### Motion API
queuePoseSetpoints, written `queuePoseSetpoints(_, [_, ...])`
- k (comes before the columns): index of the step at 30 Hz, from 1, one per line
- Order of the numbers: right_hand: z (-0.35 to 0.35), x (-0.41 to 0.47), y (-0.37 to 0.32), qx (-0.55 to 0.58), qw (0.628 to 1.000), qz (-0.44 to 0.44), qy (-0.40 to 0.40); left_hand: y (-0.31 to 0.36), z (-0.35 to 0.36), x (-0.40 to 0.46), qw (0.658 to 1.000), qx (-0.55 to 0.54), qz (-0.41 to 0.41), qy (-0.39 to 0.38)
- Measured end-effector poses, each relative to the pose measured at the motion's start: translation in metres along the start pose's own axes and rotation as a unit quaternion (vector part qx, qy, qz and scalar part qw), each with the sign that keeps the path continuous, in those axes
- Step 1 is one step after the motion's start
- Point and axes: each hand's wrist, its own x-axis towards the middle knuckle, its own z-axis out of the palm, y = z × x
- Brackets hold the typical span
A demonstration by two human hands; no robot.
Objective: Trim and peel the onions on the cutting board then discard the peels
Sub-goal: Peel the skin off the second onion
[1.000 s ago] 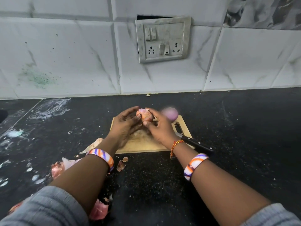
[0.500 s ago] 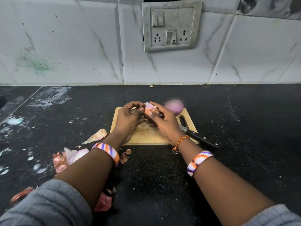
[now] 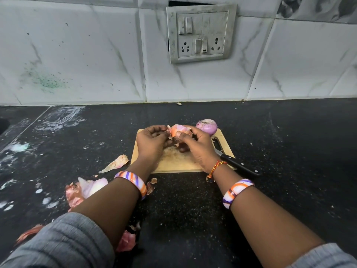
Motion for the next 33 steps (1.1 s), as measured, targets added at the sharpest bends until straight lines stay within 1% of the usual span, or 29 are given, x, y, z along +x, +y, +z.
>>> queuePoseSetpoints(3, [-0.002,-0.001,-0.004,0.030,0.999,0.015,-0.008,-0.002,-0.001,0.003,1.000,0.003,0.000,0.013])
queuePoseSetpoints(6, [-0.003,-0.002,-0.006,0.039,0.999,0.012,-0.021,-0.002,-0.002,0.002,1.000,0.013,0.009,0.011])
queuePoseSetpoints(9, [-0.006,-0.001,-0.007,0.062,0.998,0.007,-0.024,-0.002,-0.001,0.002,0.998,0.059,0.023,0.018])
queuePoseSetpoints(11, [-0.007,-0.002,-0.010,0.121,0.992,0.027,-0.014,-0.003,-0.001,0.004,0.995,0.093,0.018,0.038])
queuePoseSetpoints(13, [-0.009,-0.002,-0.014,0.199,0.978,0.057,0.002,-0.004,-0.001,0.005,0.992,0.115,0.014,0.045])
queuePoseSetpoints(15, [-0.010,-0.002,-0.014,0.227,0.971,0.078,0.013,-0.006,0.000,0.005,0.988,0.148,0.016,0.033])
queuePoseSetpoints(21, [-0.009,0.000,-0.011,0.211,0.974,0.083,0.021,-0.004,0.002,0.000,0.985,0.166,0.038,0.007])
queuePoseSetpoints(24, [-0.008,0.000,-0.007,0.177,0.983,0.053,0.011,-0.002,0.002,-0.003,0.986,0.150,0.069,-0.006])
queuePoseSetpoints(28, [-0.005,-0.002,-0.005,0.097,0.995,0.010,-0.012,0.002,0.001,-0.007,0.983,0.141,0.111,-0.023])
queuePoseSetpoints(33, [-0.007,-0.002,-0.005,0.073,0.997,0.012,-0.012,0.001,0.000,-0.007,0.988,0.122,0.086,-0.035])
